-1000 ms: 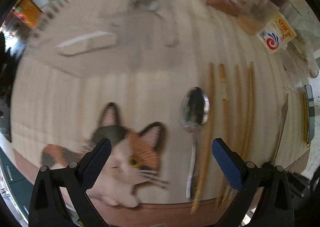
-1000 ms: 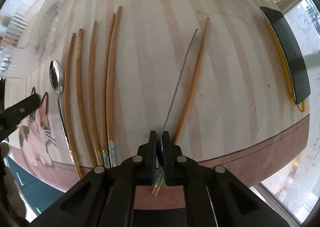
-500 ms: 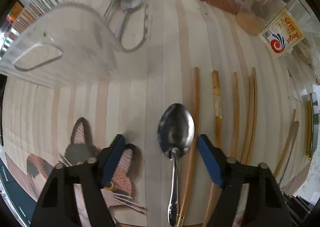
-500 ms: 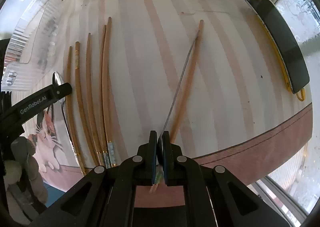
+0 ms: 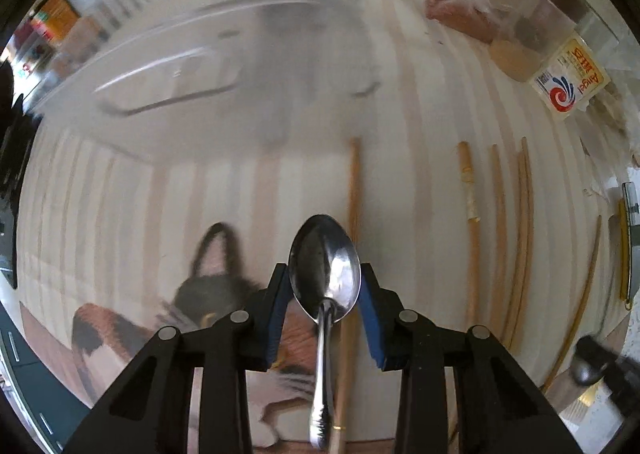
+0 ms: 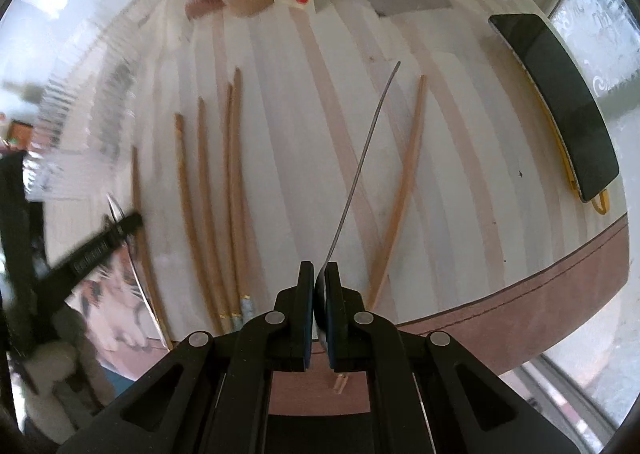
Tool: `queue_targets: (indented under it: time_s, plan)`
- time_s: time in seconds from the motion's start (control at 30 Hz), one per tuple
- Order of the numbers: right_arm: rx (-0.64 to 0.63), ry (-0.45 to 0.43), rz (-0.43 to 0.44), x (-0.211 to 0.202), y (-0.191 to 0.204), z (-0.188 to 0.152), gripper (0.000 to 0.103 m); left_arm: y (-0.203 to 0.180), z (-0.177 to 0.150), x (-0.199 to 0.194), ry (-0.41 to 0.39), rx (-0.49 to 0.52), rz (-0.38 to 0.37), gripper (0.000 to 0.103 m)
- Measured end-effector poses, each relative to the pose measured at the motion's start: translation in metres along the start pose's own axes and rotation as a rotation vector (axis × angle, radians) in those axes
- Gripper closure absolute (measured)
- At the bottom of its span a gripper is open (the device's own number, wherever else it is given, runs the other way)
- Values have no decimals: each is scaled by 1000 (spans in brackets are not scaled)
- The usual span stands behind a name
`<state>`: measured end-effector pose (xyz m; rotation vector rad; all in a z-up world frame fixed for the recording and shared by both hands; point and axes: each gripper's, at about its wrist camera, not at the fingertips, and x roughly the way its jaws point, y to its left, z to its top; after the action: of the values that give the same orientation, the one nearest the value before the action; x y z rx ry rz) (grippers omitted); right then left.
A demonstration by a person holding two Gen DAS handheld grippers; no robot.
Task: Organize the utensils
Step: 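Grasp the steel spoon beside the chopsticks with the left gripper while the right holds the skewer, then lift the spoon and skewer and carry both toward the clear tray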
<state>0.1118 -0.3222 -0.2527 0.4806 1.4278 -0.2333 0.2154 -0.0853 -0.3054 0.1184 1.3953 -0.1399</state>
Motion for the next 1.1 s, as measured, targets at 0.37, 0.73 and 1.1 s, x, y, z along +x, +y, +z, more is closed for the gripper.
queue_targets:
  time_s: [0.37, 0.73, 1.1]
  plan:
    - [-8, 0, 57, -10, 3, 9, 98, 46, -19, -28, -19, -93, -17, 72]
    - [-109, 21, 66, 2, 47, 8, 98, 93, -32, -54, -62, -131, 51, 72]
    - [-180, 15, 89, -2, 79, 21, 98, 115, -23, -87, -120, -181, 110, 73]
